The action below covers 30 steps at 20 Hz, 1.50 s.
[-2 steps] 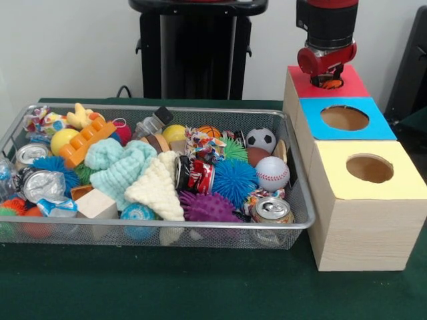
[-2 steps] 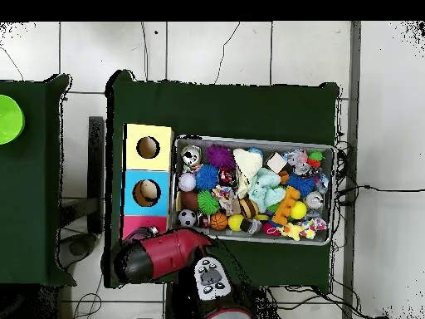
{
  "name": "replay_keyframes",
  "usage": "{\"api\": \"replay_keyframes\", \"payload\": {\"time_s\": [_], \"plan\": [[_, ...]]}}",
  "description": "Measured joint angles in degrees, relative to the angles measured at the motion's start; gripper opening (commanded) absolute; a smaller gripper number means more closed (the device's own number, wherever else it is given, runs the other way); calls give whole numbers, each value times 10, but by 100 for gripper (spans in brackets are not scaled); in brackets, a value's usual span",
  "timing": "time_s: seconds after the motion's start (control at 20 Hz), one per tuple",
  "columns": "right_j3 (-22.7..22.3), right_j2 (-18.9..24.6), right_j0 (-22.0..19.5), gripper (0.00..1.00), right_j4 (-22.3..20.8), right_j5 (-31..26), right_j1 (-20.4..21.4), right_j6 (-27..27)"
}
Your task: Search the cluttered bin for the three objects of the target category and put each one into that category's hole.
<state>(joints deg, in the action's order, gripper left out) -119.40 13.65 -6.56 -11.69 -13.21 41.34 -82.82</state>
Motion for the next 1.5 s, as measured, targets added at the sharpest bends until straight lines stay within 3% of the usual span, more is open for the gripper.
{"api": "replay_keyframes", "payload": {"time_s": [0.05, 1.5], "plan": [[0, 0, -1, 0, 0, 0, 0, 0], [0, 3, -10, 0, 1, -42, 33, 0]]}}
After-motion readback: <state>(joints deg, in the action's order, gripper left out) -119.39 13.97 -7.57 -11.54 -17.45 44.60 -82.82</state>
